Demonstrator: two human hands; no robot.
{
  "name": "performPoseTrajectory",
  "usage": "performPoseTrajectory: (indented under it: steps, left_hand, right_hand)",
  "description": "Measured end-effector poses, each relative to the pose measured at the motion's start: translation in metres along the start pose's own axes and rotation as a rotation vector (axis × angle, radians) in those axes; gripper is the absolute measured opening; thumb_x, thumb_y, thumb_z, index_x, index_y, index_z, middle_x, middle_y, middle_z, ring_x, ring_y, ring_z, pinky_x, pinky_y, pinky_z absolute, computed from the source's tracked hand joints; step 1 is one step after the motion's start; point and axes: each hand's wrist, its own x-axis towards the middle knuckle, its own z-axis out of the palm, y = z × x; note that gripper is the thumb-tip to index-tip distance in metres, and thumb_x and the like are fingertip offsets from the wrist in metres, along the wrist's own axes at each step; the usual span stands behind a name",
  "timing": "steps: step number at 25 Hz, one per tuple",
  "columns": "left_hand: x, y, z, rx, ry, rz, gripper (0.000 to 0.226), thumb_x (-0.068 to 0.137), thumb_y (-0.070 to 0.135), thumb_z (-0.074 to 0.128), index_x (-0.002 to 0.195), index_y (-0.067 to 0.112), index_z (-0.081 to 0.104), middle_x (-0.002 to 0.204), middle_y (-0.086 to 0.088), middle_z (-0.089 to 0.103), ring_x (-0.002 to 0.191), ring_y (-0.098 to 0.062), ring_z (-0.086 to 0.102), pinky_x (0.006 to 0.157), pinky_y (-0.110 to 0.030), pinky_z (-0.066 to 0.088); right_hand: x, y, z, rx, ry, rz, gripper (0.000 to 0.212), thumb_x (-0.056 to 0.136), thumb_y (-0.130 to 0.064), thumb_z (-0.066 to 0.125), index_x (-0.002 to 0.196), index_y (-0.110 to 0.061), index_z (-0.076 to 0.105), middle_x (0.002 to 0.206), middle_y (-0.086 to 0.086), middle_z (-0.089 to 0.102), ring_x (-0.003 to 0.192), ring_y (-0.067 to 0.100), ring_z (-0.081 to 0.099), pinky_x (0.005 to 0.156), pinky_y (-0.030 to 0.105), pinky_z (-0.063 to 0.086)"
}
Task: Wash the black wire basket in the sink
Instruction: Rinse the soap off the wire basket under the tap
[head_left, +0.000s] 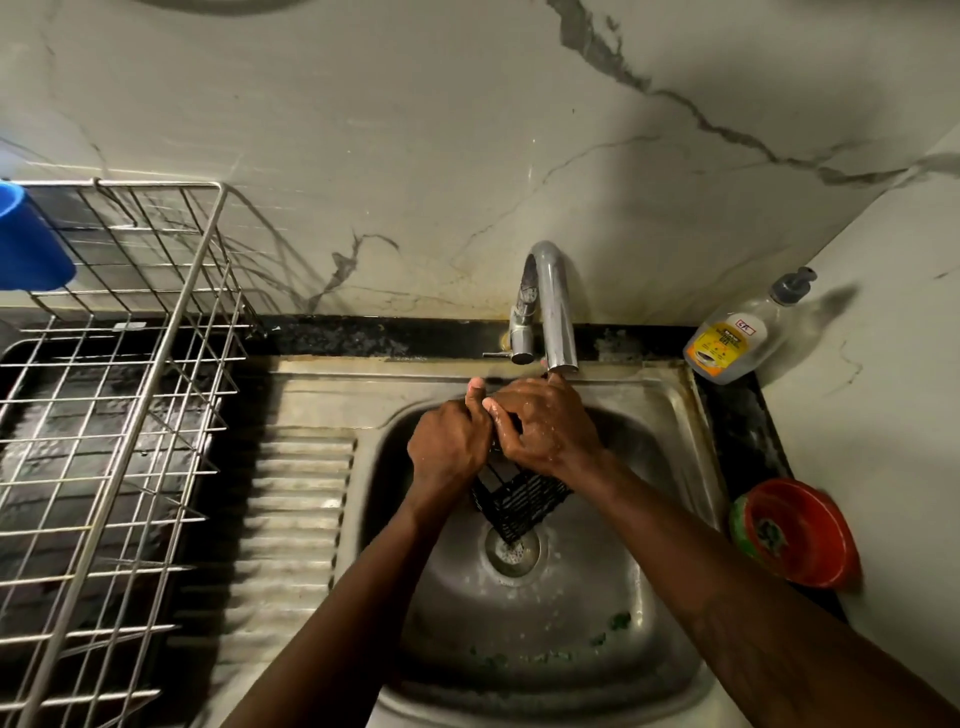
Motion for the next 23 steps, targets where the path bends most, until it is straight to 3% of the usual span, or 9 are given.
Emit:
performPoseTrajectory:
  steps: [2,4,6,8,9,12,14,16,23]
  left_hand:
    - [0.009,0.005,-0.01,0.117,-0.065,0.025,0.074,0.105,0.063,0.019,0.105,0.012,0.072,0.102,-0.02,0.072,0.098,-0.04,0.069,0.081,-0.04,0.049]
    - [0.018,0.014,-0.012,-0.042,-0.26,0.034,0.06,0.105,0.06,0.028,0.125,0.018,0.067,0.106,-0.018,0.073,0.095,-0.036,0.072,0.087,-0.045,0.057]
    - [0.016,0.021,-0.005,-0.167,-0.341,-0.048,0.047,0.097,0.069,0.045,0.096,0.031,0.073,0.088,-0.002,0.076,0.08,-0.022,0.075,0.082,-0.043,0.062]
    - [0.008,0.018,0.006,-0.134,-0.253,-0.164,0.054,0.081,0.082,0.053,0.071,0.031,0.069,0.074,0.005,0.074,0.074,-0.018,0.073,0.078,-0.038,0.062]
    - [0.002,0.013,0.014,-0.211,-0.204,-0.263,0.061,0.075,0.085,0.054,0.073,0.027,0.073,0.075,0.002,0.075,0.076,-0.022,0.073,0.078,-0.04,0.062]
    - [-0.015,-0.01,0.025,-0.464,-0.076,-0.643,0.065,0.084,0.07,0.059,0.099,0.009,0.077,0.096,-0.014,0.075,0.088,-0.034,0.068,0.083,-0.039,0.055]
    - [-0.026,-0.027,0.029,-0.585,0.006,-0.866,0.067,0.087,0.063,0.062,0.115,0.003,0.071,0.107,-0.02,0.071,0.096,-0.038,0.066,0.09,-0.044,0.055]
    - [-0.033,-0.035,0.028,-0.733,0.078,-0.988,0.069,0.085,0.059,0.064,0.125,0.002,0.066,0.108,-0.02,0.067,0.098,-0.041,0.065,0.092,-0.053,0.057]
    - [-0.033,-0.04,0.009,-0.81,0.218,-1.12,0.081,0.085,0.065,0.066,0.134,0.0,0.058,0.127,-0.023,0.064,0.107,-0.042,0.063,0.093,-0.05,0.055]
  right_hand:
    - [0.005,-0.003,0.005,0.107,0.146,-0.049,0.036,0.1,-0.033,0.047,0.091,-0.016,0.077,0.087,0.001,0.075,0.078,0.02,0.068,0.085,0.039,0.053]
    - [0.005,-0.009,0.003,0.048,0.348,0.065,0.033,0.101,-0.034,0.05,0.089,-0.017,0.077,0.084,0.001,0.074,0.075,0.02,0.068,0.073,0.032,0.053]
    - [0.0,-0.014,0.002,0.014,0.417,0.531,0.028,0.097,-0.041,0.056,0.097,-0.02,0.074,0.091,0.002,0.074,0.083,0.022,0.067,0.072,0.027,0.046]
    - [0.0,-0.02,0.011,0.148,0.206,1.117,0.045,0.096,-0.056,0.051,0.12,-0.02,0.064,0.115,0.009,0.068,0.102,0.027,0.063,0.081,0.033,0.046]
    - [0.0,-0.025,0.017,0.24,0.103,1.263,0.056,0.097,-0.061,0.044,0.133,-0.02,0.056,0.129,0.012,0.062,0.112,0.03,0.06,0.089,0.039,0.047]
    - [0.0,-0.037,0.035,0.404,-0.053,1.203,0.074,0.1,-0.064,0.027,0.159,-0.019,0.019,0.164,0.012,0.024,0.144,0.038,0.033,0.115,0.056,0.033]
    - [-0.002,-0.051,0.046,0.418,-0.224,1.015,0.076,0.102,-0.063,0.017,0.162,-0.019,0.001,0.17,0.007,-0.002,0.155,0.029,0.005,0.125,0.052,0.011]
    - [-0.007,-0.064,0.058,0.376,-0.321,0.889,0.08,0.1,-0.067,0.01,0.161,-0.017,-0.005,0.169,0.005,-0.009,0.156,0.023,-0.005,0.126,0.048,-0.001]
    - [-0.001,-0.022,0.07,0.318,-0.413,1.381,0.082,0.1,-0.065,0.015,0.161,-0.01,0.005,0.168,0.016,0.005,0.153,0.037,0.008,0.124,0.054,0.007]
